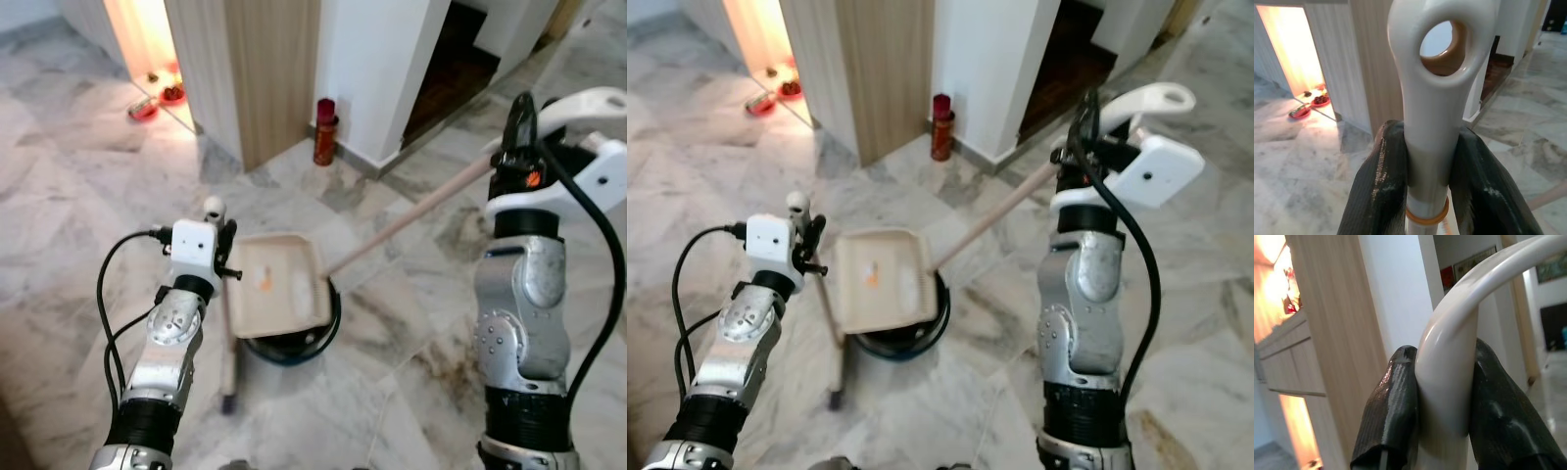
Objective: Sweep floor
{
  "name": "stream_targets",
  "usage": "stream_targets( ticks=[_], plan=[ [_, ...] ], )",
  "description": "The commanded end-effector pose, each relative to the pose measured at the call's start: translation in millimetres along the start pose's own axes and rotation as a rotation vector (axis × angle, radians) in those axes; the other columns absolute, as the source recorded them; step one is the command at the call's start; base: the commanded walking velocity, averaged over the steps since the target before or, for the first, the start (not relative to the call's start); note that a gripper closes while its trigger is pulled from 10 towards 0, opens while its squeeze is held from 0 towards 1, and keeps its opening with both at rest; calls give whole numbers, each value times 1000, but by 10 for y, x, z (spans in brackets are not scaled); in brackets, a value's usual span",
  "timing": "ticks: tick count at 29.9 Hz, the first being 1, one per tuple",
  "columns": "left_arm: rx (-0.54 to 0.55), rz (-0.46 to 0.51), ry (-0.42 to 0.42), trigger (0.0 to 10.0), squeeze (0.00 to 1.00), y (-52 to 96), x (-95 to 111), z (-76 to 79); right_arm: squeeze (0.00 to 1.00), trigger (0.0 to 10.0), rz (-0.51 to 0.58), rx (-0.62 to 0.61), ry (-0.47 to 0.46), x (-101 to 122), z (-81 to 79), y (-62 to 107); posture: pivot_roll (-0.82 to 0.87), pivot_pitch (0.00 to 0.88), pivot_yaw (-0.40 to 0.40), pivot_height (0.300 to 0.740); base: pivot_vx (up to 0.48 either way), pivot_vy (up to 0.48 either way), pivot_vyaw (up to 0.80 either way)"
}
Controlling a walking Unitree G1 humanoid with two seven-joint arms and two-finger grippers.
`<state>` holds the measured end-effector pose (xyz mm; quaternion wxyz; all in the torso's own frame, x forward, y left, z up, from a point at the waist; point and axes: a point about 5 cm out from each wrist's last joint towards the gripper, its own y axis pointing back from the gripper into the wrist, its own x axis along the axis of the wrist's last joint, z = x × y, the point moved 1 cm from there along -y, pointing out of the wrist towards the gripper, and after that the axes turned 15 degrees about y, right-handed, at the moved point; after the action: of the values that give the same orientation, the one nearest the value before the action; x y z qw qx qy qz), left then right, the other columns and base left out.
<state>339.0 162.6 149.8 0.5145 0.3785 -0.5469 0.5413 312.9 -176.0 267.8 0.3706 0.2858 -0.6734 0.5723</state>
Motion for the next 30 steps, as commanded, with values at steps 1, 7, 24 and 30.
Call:
stream_targets(
  ticks=[1,7,24,30],
  plan=[
    [2,30,-21,10000,0,-22,82,-52,0,10000,76,5,-46,166,-56,-28,165,154,-82,740,439,0,0],
    [14,21,-41,10000,0,-19,76,-106,0,10000,78,11,-51,171,-61,-32,165,155,-83,740,418,0,0],
    [17,9,-48,10000,0,-4,48,-121,0,10000,124,53,-45,243,-122,-28,161,158,-85,740,0,0,0],
    [12,12,-46,10000,0,-6,43,-108,0,10000,179,106,-35,328,-208,-5,160,154,-87,740,0,0,0]
  ],
)
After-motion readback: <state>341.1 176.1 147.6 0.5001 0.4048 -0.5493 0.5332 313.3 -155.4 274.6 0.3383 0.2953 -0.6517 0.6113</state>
